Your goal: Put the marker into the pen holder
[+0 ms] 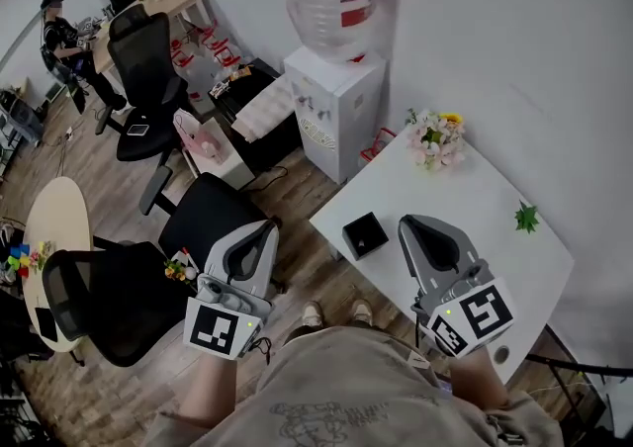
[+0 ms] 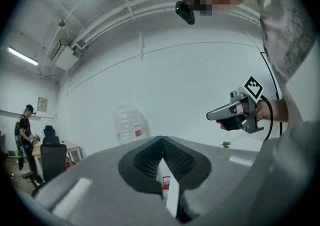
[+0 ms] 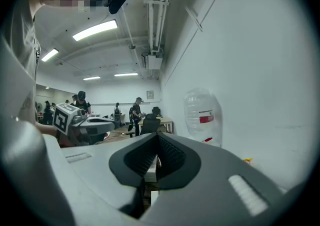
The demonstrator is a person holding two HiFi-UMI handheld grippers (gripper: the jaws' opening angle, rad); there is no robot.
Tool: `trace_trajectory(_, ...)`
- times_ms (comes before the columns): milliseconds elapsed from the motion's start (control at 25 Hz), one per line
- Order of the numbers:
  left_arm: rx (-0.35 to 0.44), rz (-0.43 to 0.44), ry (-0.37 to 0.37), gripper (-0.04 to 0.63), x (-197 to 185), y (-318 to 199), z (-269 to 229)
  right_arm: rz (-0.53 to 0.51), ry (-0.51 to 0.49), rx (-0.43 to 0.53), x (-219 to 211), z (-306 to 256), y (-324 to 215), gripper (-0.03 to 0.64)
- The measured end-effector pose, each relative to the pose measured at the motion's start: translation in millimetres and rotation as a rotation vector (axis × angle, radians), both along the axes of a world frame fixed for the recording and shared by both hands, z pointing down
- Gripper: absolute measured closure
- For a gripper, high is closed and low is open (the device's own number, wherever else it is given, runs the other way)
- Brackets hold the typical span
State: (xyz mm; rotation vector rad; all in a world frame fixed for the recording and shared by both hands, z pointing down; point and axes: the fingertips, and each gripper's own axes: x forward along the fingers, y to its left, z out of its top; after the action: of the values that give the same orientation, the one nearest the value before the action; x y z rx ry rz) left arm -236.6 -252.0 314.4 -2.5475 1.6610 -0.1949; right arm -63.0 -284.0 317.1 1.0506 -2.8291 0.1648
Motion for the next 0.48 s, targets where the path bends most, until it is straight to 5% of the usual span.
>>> trace_trajectory(480,-0.014,-0.088,0.032,0.594,-27,2,4,-0.045,0.001,-0.025,-22,15,-9,0.591)
